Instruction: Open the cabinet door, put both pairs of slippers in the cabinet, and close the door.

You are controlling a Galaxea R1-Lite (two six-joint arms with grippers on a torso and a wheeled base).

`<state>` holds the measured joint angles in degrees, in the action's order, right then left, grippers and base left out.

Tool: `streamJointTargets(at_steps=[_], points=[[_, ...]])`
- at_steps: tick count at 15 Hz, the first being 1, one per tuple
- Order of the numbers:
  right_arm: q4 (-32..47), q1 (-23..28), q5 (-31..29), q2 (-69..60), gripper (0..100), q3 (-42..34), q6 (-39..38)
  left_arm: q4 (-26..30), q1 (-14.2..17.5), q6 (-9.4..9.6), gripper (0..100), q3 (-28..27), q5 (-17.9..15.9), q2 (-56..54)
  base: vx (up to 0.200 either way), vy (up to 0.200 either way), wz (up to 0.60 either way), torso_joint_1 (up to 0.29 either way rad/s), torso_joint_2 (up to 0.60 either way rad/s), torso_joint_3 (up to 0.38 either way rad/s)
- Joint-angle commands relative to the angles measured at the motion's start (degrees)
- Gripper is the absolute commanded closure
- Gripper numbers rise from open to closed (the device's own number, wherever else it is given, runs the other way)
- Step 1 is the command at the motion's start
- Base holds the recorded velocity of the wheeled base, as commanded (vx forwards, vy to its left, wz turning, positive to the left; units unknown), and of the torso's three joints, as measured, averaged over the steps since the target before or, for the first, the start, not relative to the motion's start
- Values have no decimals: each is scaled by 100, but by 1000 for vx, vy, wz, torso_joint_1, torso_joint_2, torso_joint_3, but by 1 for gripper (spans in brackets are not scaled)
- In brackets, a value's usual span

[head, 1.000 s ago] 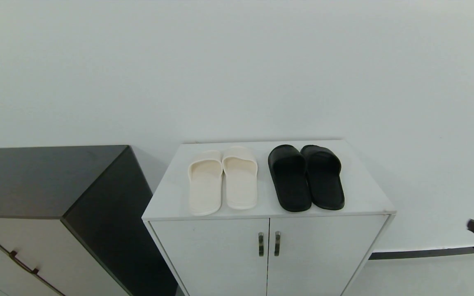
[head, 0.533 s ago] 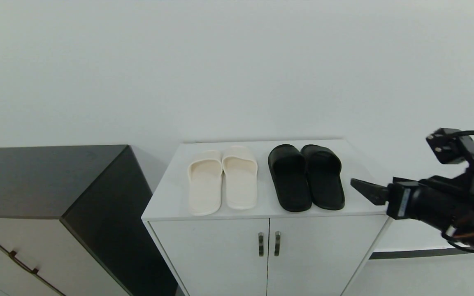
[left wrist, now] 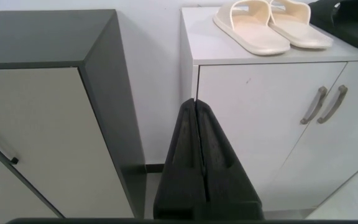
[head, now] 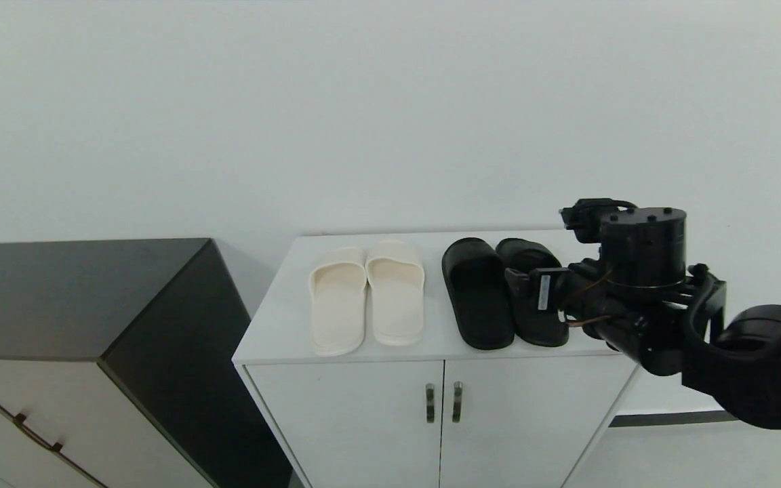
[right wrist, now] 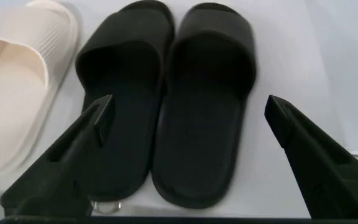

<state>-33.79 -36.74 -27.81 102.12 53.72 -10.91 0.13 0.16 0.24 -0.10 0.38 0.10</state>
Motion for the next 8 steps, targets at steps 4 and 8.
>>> streamJointTargets(at_steps=[4,8], points=[[-22,-52,-331,1073,0,833,28,4,2,-7,100,1,-3,-1,0,0,0,0,0,0],[-418,0,-339,1627,0,1211,19,4,2,2,100,1,-3,-1,0,0,0,0,0,0]])
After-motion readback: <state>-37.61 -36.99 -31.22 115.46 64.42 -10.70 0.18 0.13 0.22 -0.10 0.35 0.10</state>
